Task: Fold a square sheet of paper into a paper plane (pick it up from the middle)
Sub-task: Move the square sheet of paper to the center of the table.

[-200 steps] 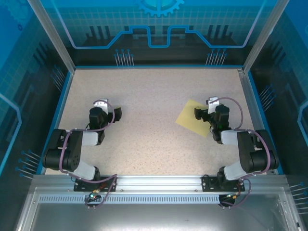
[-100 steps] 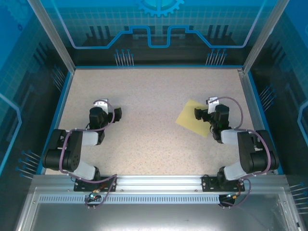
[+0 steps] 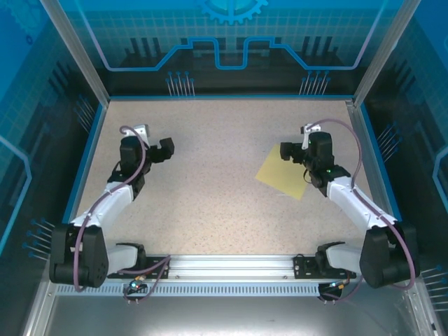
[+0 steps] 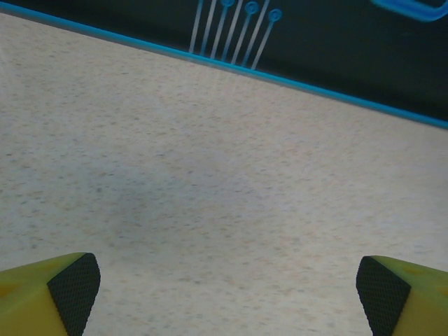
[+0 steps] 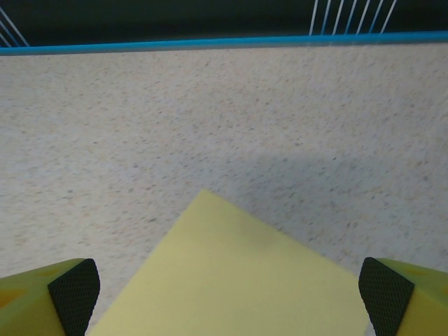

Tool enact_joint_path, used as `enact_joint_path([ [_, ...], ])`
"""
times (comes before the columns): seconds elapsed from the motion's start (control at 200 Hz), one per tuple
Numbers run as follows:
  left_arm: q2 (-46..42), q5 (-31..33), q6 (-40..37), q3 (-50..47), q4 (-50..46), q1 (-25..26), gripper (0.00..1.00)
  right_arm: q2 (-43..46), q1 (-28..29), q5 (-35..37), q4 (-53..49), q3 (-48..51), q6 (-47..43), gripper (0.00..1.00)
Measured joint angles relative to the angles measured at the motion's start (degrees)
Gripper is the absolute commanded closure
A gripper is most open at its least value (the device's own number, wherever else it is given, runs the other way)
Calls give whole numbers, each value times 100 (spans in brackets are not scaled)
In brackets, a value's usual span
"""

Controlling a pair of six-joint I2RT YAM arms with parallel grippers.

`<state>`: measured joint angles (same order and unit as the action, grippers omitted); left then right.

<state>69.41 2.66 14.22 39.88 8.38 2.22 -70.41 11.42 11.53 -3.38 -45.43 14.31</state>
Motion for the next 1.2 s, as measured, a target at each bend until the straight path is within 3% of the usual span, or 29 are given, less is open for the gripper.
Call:
enact_joint_path([
  [0.17, -199, -332, 579, 621, -957, 332, 2, -332, 35, -361, -1248, -686, 1248, 0],
  [0.42, -234, -671, 1095, 1023, -2197, 354, 2, -1729, 144, -798, -1856, -1110, 2411, 1],
  [0.88, -234, -1051, 1137, 1071, -2916, 354, 1, -3755, 247, -592, -2157, -2503, 2771, 1],
  [1.201, -92, -1113, 1137, 1191, -2975, 354, 1, -3954, 634, -807, -2157, -2566, 2778, 1],
])
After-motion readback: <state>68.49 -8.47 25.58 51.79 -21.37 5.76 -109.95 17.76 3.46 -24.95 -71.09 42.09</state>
